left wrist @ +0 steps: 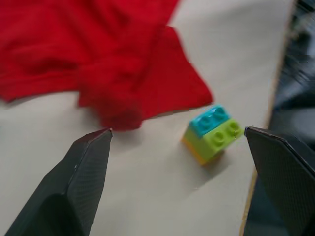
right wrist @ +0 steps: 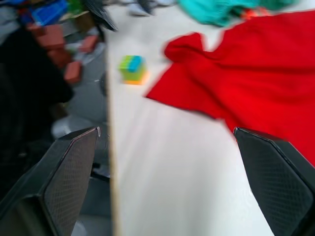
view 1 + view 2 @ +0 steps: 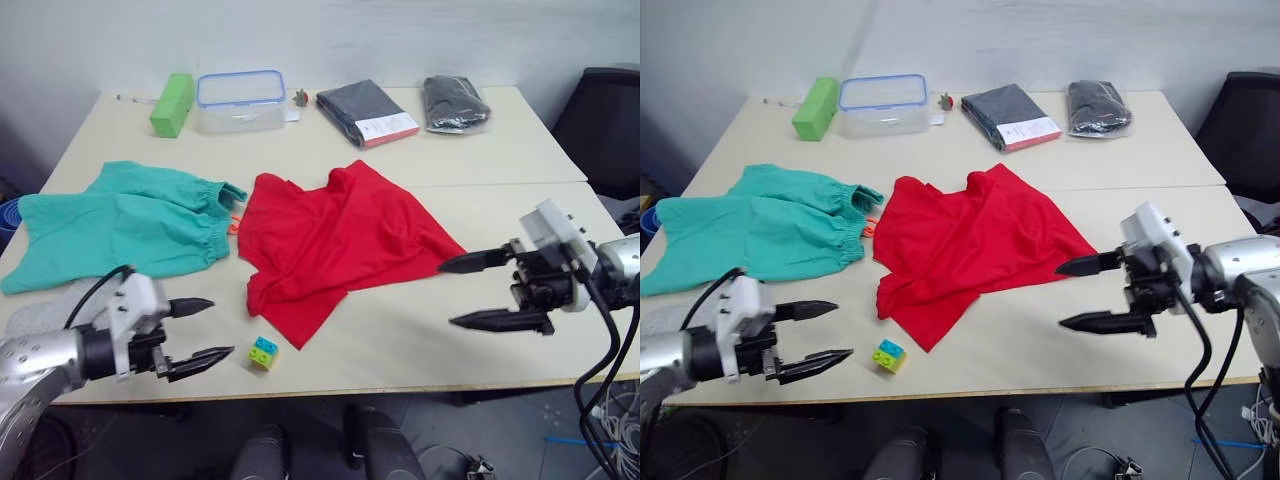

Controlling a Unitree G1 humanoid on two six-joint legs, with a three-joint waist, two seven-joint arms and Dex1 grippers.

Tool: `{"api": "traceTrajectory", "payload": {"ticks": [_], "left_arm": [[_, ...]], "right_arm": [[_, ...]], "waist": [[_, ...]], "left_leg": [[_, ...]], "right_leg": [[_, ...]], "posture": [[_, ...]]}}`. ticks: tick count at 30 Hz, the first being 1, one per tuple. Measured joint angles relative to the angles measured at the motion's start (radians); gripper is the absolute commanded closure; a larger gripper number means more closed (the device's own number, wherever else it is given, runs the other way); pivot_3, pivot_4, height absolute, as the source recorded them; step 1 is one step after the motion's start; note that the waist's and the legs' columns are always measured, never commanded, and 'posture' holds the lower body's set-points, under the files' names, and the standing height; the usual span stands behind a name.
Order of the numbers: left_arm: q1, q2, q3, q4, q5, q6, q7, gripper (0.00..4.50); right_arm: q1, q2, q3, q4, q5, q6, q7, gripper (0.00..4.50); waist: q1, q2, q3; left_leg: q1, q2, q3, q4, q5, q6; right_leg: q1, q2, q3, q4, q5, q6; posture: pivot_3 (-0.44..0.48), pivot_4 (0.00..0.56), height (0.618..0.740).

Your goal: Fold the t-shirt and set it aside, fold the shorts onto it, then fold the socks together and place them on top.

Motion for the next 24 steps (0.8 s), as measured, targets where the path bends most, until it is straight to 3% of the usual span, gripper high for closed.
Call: {"api": "traceTrajectory", "payload": {"ticks": [6, 11, 18, 23, 24], "left_arm": [[-0.289, 0.052, -0.3, 0.191, 0.133, -0.098, -0.291, 0.0], [-0.453, -0.004, -0.454, 0.369, 0.269, -0.267, -0.461, 0.0], [-0.539, -0.111, -0.515, 0.504, 0.366, -0.445, -0.528, 0.0], [-0.57, -0.188, -0.526, 0.515, 0.385, -0.457, -0.525, 0.0], [-0.575, -0.206, -0.527, 0.515, 0.388, -0.456, -0.519, 0.19]], "right_arm": [[0.103, 0.019, -0.019, -0.15, 0.056, 0.014, -0.091, 0.03], [0.173, 0.031, -0.058, -0.235, 0.108, 0.032, -0.186, 0.03], [0.238, 0.031, -0.139, -0.309, 0.208, 0.083, -0.296, 0.03], [0.256, 0.031, -0.151, -0.328, 0.239, 0.089, -0.338, 0.03], [0.26, 0.03, -0.151, -0.329, 0.24, 0.088, -0.341, 0.01]], "waist": [[0.007, 0.0, 0.0], [0.014, 0.0, 0.0], [0.029, -0.001, 0.0], [0.031, -0.001, 0.0], [0.031, -0.001, 0.0]], "left_leg": [[-0.001, 0.0, 0.0, 0.0, 0.0, 0.0], [-0.001, 0.0, 0.002, 0.002, 0.0, 0.001], [-0.001, 0.0, 0.002, 0.003, 0.0, 0.001], [-0.002, 0.0, 0.001, 0.005, 0.0, 0.002], [-0.002, 0.0, 0.001, 0.006, 0.0, 0.002]], "right_leg": [[0.0, 0.008, -0.006, 0.0, 0.001, 0.002], [0.0, 0.008, -0.004, -0.001, 0.002, 0.003], [0.0, 0.008, -0.004, 0.0, 0.003, 0.005], [0.0, 0.008, -0.003, 0.001, 0.003, 0.006], [0.0, 0.009, -0.003, 0.001, 0.004, 0.006]], "posture": [[0.0, 0.15, 0.74], [0.0, 0.15, 0.74], [0.0, 0.15, 0.74], [0.0, 0.15, 0.74], [0.0, 0.15, 0.74]]}}
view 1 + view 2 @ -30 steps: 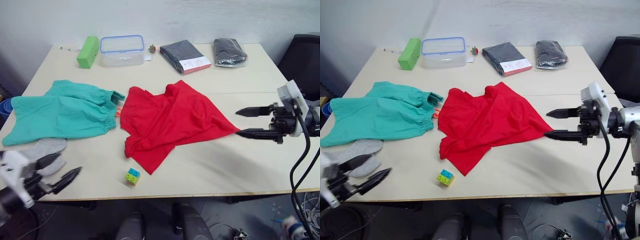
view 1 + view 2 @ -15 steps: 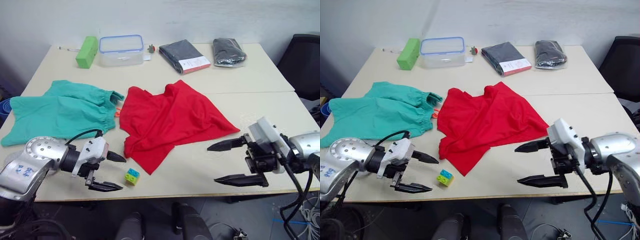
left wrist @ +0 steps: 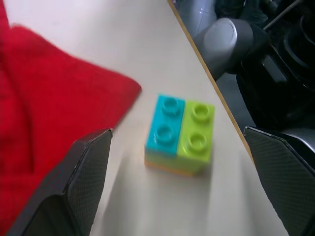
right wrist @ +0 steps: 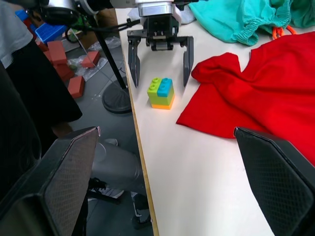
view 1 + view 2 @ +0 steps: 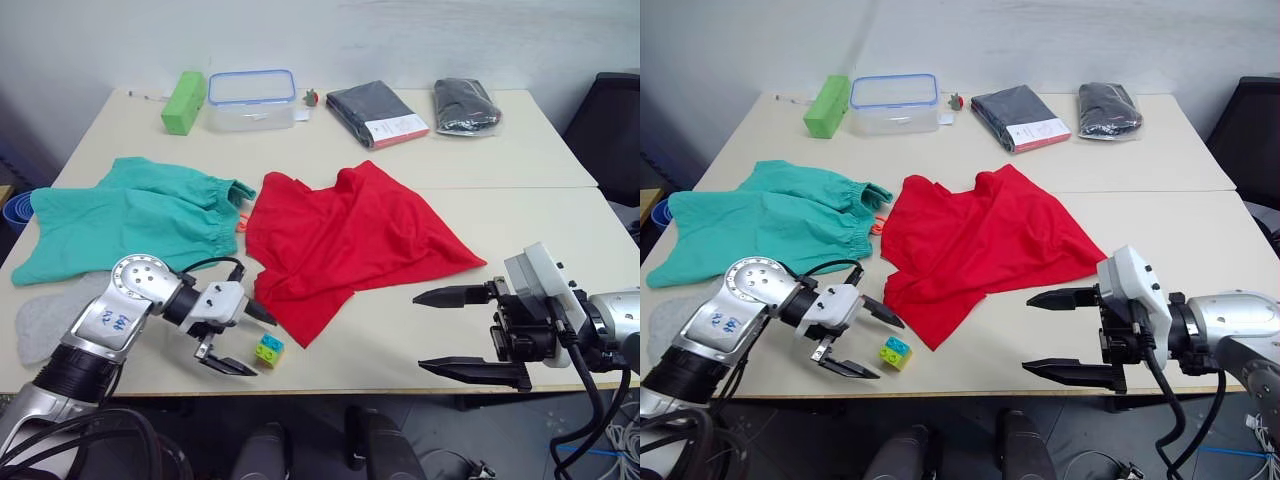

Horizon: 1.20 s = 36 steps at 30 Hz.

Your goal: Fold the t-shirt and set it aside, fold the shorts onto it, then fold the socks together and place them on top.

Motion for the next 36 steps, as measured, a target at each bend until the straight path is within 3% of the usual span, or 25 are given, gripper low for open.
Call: {"api": "traceTrajectory", "payload": {"ticks": [3, 9, 10, 16, 20, 23, 27, 32, 36], "left_arm": [[-0.003, -0.029, -0.012, 0.004, 0.018, -0.001, 0.014, 0.9], [-0.001, -0.037, -0.023, 0.029, 0.043, -0.003, 0.012, 2.88], [0.0, -0.037, -0.022, 0.027, 0.04, -0.002, 0.012, 3.01], [0.071, -0.022, 0.026, -0.039, 0.016, 0.072, 0.058, 3.0], [0.176, -0.004, 0.134, -0.156, -0.027, 0.233, 0.196, 3.0], [0.281, -0.03, 0.313, -0.302, -0.096, 0.405, 0.384, 3.0], [0.436, -0.15, 0.563, -0.497, -0.157, 0.574, 0.661, 3.0], [0.541, -0.252, 0.832, -0.618, -0.143, 0.721, 0.946, 3.0], [0.541, -0.312, 1.036, -0.628, -0.097, 0.845, 1.156, 3.0]], "right_arm": [[0.004, -0.001, 0.0, 0.0, 0.0, -0.001, -0.01, 0.0], [-0.024, -0.001, 0.019, 0.002, -0.002, -0.008, -0.021, 0.0], [-0.029, -0.001, 0.022, 0.003, -0.003, -0.009, -0.021, 0.0], [-0.098, 0.005, 0.106, 0.035, -0.027, -0.031, -0.011, 0.0], [-0.218, 0.061, 0.215, 0.083, -0.05, -0.054, 0.003, 0.0], [-0.339, 0.14, 0.299, 0.16, -0.078, -0.075, 0.009, 0.0], [-0.45, 0.246, 0.385, 0.282, -0.138, -0.106, 0.022, 0.0], [-0.517, 0.32, 0.438, 0.386, -0.203, -0.15, 0.048, 0.0], [-0.555, 0.363, 0.474, 0.438, -0.243, -0.187, 0.089, 0.0]], "waist": [[0.0, 0.0, 0.0], [-0.002, 0.0, 0.0], [-0.002, 0.0, 0.0], [-0.008, 0.0, 0.0], [-0.007, 0.0, 0.0], [-0.009, 0.0, 0.0], [-0.007, 0.0, 0.0], [-0.005, -0.001, 0.0], [-0.005, -0.001, 0.0]], "left_leg": [[0.0, 0.0, 0.0, 0.001, 0.0, 0.0], [0.0, 0.0, -0.001, 0.003, 0.0, 0.001], [0.0, 0.0, -0.001, 0.003, 0.0, 0.001], [0.0, 0.002, 0.0, 0.005, -0.001, 0.001], [-0.001, 0.005, -0.001, 0.007, -0.002, 0.0], [-0.001, 0.006, -0.002, 0.008, -0.003, -0.001], [-0.001, 0.007, -0.002, 0.008, -0.003, -0.002], [0.0, 0.007, -0.003, 0.008, -0.003, -0.003], [0.0, 0.007, -0.004, 0.008, -0.004, -0.004]], "right_leg": [[0.0, 0.0, 0.0, 0.001, 0.0, 0.0], [0.0, 0.001, 0.0, 0.002, 0.0, 0.0], [0.0, 0.001, 0.0, 0.002, 0.0, 0.0], [0.0, 0.0, 0.003, 0.002, 0.0, 0.0], [0.0, -0.001, 0.006, 0.003, 0.0, -0.001], [0.0, -0.001, 0.006, 0.004, -0.001, -0.001], [0.0, -0.001, 0.006, 0.005, -0.001, -0.002], [0.0, -0.002, 0.005, 0.006, -0.001, -0.002], [0.0, -0.002, 0.005, 0.007, -0.002, -0.003]], "posture": [[0.0, 0.15, 0.74], [0.0, 0.15, 0.74], [0.0, 0.15, 0.74], [0.0, 0.15, 0.74], [0.0, 0.15, 0.74], [0.0, 0.15, 0.74], [0.0, 0.15, 0.74], [0.0, 0.15, 0.74], [0.0, 0.15, 0.74]]}}
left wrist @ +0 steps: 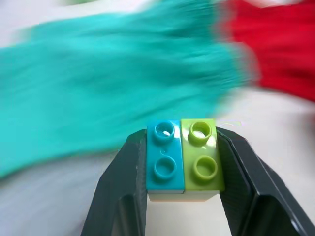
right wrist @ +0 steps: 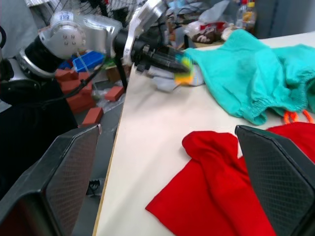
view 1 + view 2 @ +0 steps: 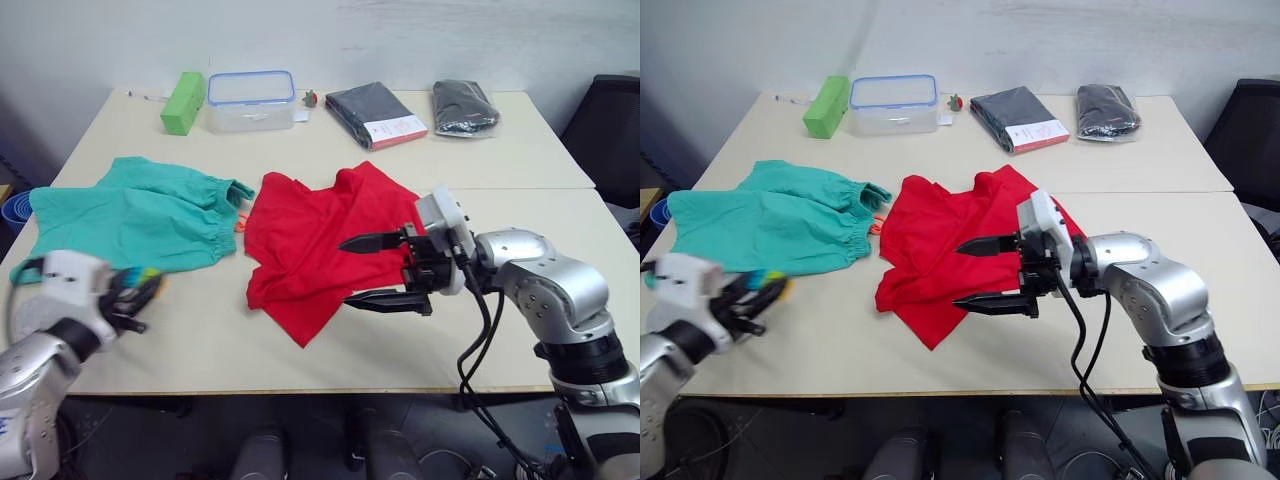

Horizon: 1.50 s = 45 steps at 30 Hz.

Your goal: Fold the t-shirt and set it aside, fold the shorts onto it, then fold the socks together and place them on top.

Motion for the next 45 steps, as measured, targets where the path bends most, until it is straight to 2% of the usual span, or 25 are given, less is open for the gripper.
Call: {"api": "traceTrajectory", "payload": {"ticks": [2, 7, 12, 20, 28, 33, 39, 42, 43, 45], "left_arm": [[-0.046, -0.013, 0.108, 0.004, 0.014, 0.099, 0.095, 3.0], [-0.1, 0.031, 0.227, 0.111, 0.057, 0.208, 0.204, 3.0], [-0.056, 0.113, 0.255, 0.333, 0.159, 0.129, 0.274, 3.0], [-0.1, 0.06, 0.385, 0.441, 0.224, 0.017, 0.438, 3.0], [-0.156, 0.069, 0.342, 0.587, 0.202, -0.114, 0.438, 3.0], [-0.17, 0.077, 0.304, 0.628, 0.201, -0.126, 0.444, 3.0], [-0.164, 0.077, 0.304, 0.627, 0.198, -0.124, 0.456, 1.07], [-0.164, 0.076, 0.305, 0.61, 0.185, -0.098, 0.464, 0.25], [-0.164, 0.074, 0.305, 0.598, 0.181, -0.087, 0.466, 0.01], [-0.154, 0.065, 0.305, 0.536, 0.17, -0.054, 0.468, 0.01]], "right_arm": [[-0.021, 0.019, 0.019, 0.022, -0.012, -0.004, 0.023, 0.0], [-0.026, 0.036, 0.031, 0.033, -0.033, -0.018, 0.063, 0.0], [-0.027, 0.043, 0.035, 0.034, -0.041, -0.017, 0.069, 0.0], [-0.025, 0.044, 0.03, 0.032, -0.04, -0.01, 0.058, 0.0], [-0.018, 0.042, 0.014, 0.023, -0.03, 0.016, 0.047, 0.0], [-0.011, 0.042, 0.01, 0.013, -0.027, 0.03, 0.041, 0.0], [-0.006, 0.042, 0.0, -0.005, -0.018, 0.044, 0.026, 0.0], [0.001, 0.04, -0.014, -0.007, -0.014, 0.049, 0.021, 0.0], [0.006, 0.04, -0.019, -0.007, -0.013, 0.05, 0.02, 0.0], [0.011, 0.038, -0.022, -0.007, -0.013, 0.05, 0.019, 0.0]], "waist": [[0.001, -0.001, -0.001], [-0.001, -0.002, -0.001], [-0.011, -0.003, -0.002], [-0.02, -0.003, -0.002], [-0.024, -0.004, -0.002], [-0.028, -0.004, -0.003], [-0.025, -0.004, -0.003], [-0.025, -0.004, -0.003], [-0.025, -0.004, -0.003], [-0.025, -0.004, -0.003]], "left_leg": [[0.0, 0.0, -0.001, 0.0, 0.0, -0.001], [0.0, 0.0, -0.002, 0.0, -0.001, -0.002], [0.001, 0.003, -0.003, -0.001, -0.003, -0.005], [0.001, 0.005, -0.006, -0.004, -0.003, -0.009], [0.001, 0.004, -0.007, -0.008, -0.001, -0.01], [0.001, 0.005, -0.007, -0.014, -0.001, -0.011], [0.001, 0.005, -0.007, -0.015, -0.001, -0.011], [0.001, 0.004, -0.007, -0.015, -0.001, -0.011], [0.001, 0.004, -0.007, -0.015, -0.001, -0.011], [0.001, 0.004, -0.007, -0.015, 0.0, -0.011]], "right_leg": [[0.0, 0.0, -0.001, 0.0, 0.0, 0.0], [0.0, -0.001, -0.002, 0.001, -0.001, -0.002], [-0.001, 0.0, -0.004, 0.002, -0.004, -0.006], [-0.001, -0.001, -0.006, 0.001, -0.005, -0.008], [-0.002, -0.002, -0.007, 0.001, -0.005, -0.009], [-0.003, -0.002, -0.007, -0.001, -0.005, -0.01], [-0.004, -0.002, -0.008, -0.003, -0.006, -0.01], [-0.003, -0.002, -0.008, -0.003, -0.006, -0.01], [-0.003, -0.002, -0.008, -0.003, -0.006, -0.01], [-0.004, -0.002, -0.008, -0.003, -0.006, -0.01]], "posture": [[0.0, 0.15, 0.74], [0.0, 0.15, 0.74], [0.0, 0.15, 0.74], [0.0, 0.15, 0.74], [0.0, 0.15, 0.74], [0.0, 0.15, 0.74], [0.0, 0.15, 0.74], [0.0, 0.15, 0.74], [0.0, 0.15, 0.74], [0.0, 0.15, 0.74]]}}
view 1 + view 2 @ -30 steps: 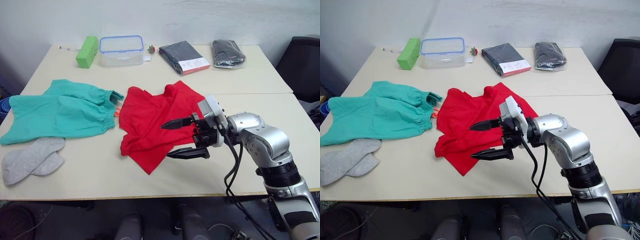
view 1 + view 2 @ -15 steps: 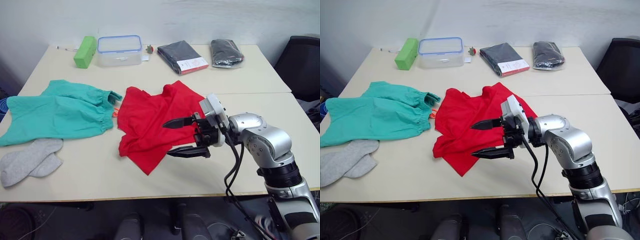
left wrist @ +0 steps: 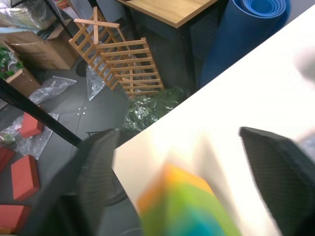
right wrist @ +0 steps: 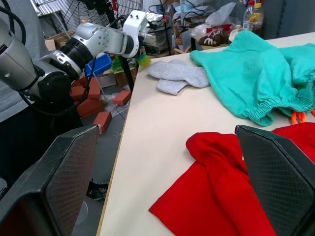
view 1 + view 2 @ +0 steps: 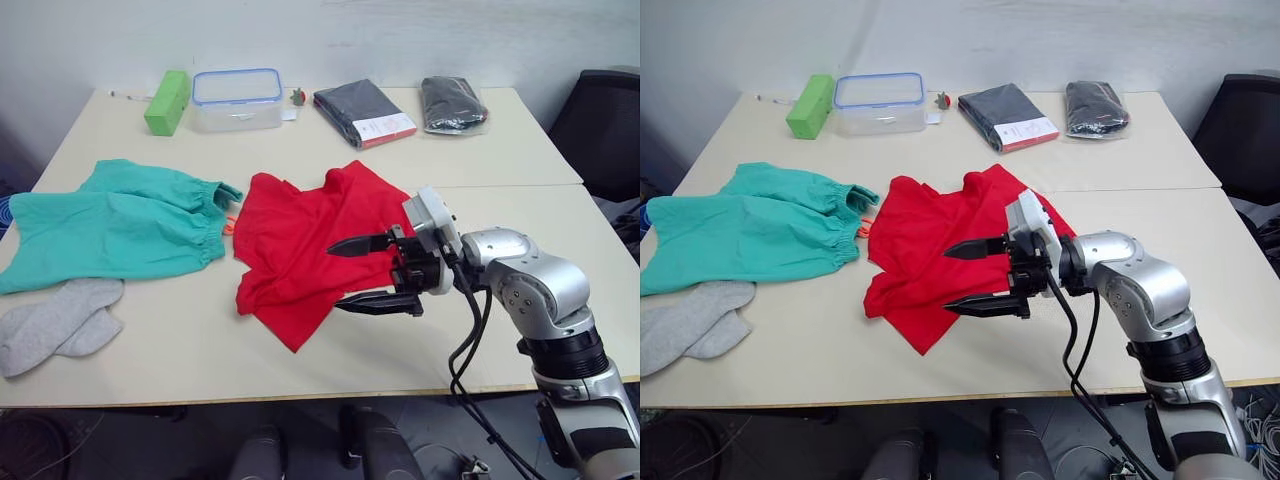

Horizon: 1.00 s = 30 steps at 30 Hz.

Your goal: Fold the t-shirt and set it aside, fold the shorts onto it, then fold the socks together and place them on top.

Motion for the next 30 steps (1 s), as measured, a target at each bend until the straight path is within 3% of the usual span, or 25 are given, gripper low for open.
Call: {"api": "traceTrajectory", "payload": {"ticks": [6, 13, 16, 19, 21, 24, 27, 30], "left_arm": [[0.059, -0.014, -0.019, -0.228, -0.02, 0.058, -0.029, 0.01], [0.094, -0.014, -0.088, -0.301, -0.029, 0.047, -0.093, 0.01], [0.087, -0.013, -0.121, -0.375, -0.104, 0.003, -0.191, 0.01], [0.074, -0.01, -0.163, -0.453, -0.256, -0.008, -0.342, 0.01], [0.07, 0.007, -0.228, -0.522, -0.389, 0.007, -0.459, 0.01], [0.065, 0.114, -0.375, -0.615, -0.549, 0.035, -0.628, 0.01], [0.037, 0.223, -0.554, -0.621, -0.586, 0.024, -0.762, 0.01], [-0.027, 0.306, -0.767, -0.591, -0.533, -0.043, -0.879, 0.01]], "right_arm": [[0.003, -0.005, -0.005, 0.0, 0.0, 0.001, -0.004, 0.0], [0.024, -0.008, -0.006, -0.005, 0.005, 0.006, -0.017, 0.0], [0.046, -0.045, -0.008, -0.008, -0.003, 0.001, -0.017, 0.0], [0.079, -0.079, -0.033, -0.01, -0.01, -0.002, -0.028, 0.0], [0.107, -0.109, -0.068, -0.011, -0.021, -0.006, -0.042, 0.0], [0.188, -0.174, -0.124, -0.023, -0.058, -0.037, -0.061, 0.0], [0.263, -0.225, -0.164, -0.031, -0.096, -0.068, -0.069, 0.0], [0.306, -0.276, -0.194, -0.029, -0.145, -0.117, -0.07, 0.0]], "waist": [[-0.002, 0.0, 0.0], [0.0, 0.0, 0.0], [0.004, 0.0, 0.0], [0.006, 0.0, 0.0], [0.006, 0.0, 0.0], [0.005, 0.001, 0.001], [0.0, 0.005, 0.003], [0.0, 0.005, 0.003]], "left_leg": [[0.0, 0.0, 0.0, 0.0, 0.0, 0.0], [0.0, 0.0, 0.0, 0.0, 0.001, 0.0], [0.0, 0.0, 0.0, 0.0, 0.001, 0.0], [-0.001, -0.001, 0.0, 0.0, 0.001, 0.0], [-0.001, -0.001, 0.0, 0.0, 0.001, 0.001], [-0.001, -0.002, 0.0, 0.0, 0.001, 0.001], [0.001, -0.001, 0.003, 0.0, 0.001, 0.001], [0.003, -0.001, 0.005, 0.001, 0.002, 0.001]], "right_leg": [[0.0, 0.0, 0.0, 0.0, 0.0, -0.001], [0.0, 0.0, 0.0, 0.0, -0.001, -0.001], [0.0, 0.0, 0.0, 0.0, -0.001, -0.001], [0.0, -0.001, 0.0, -0.001, -0.001, -0.001], [0.0, -0.001, 0.0, -0.002, -0.001, -0.001], [0.001, -0.001, 0.0, -0.002, -0.001, -0.002], [0.001, 0.002, 0.002, -0.001, -0.001, -0.002], [0.002, 0.006, 0.004, 0.001, -0.001, -0.001]], "posture": [[0.0, 0.15, 0.74], [0.0, 0.15, 0.74], [0.0, 0.15, 0.74], [0.0, 0.15, 0.74], [0.0, 0.15, 0.74], [0.0, 0.15, 0.74], [0.0, 0.15, 0.74], [0.0, 0.15, 0.74]]}}
